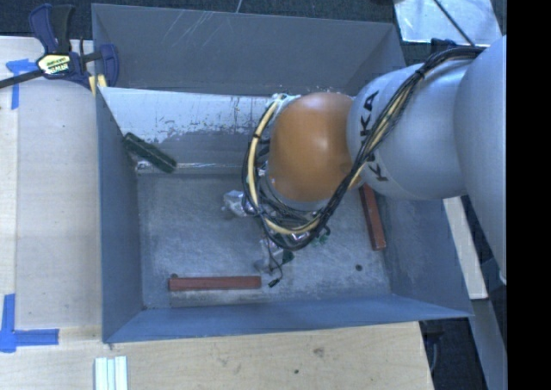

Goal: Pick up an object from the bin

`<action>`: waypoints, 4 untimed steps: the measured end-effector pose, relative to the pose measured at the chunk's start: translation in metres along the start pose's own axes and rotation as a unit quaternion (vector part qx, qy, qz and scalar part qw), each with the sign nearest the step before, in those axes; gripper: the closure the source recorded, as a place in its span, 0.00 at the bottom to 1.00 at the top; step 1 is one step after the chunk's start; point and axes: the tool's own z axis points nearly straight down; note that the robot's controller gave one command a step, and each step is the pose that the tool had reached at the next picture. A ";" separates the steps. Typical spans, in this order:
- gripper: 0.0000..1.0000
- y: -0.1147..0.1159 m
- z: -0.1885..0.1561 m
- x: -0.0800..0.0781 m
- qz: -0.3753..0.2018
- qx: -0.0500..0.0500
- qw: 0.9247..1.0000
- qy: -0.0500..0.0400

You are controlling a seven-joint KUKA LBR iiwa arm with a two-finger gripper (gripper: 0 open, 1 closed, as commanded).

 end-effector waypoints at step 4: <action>1.00 0.097 0.014 0.018 -0.060 0.000 0.998 -0.001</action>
Offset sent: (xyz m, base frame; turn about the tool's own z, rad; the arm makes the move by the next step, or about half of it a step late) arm -0.0476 -0.0057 -0.0047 -0.0145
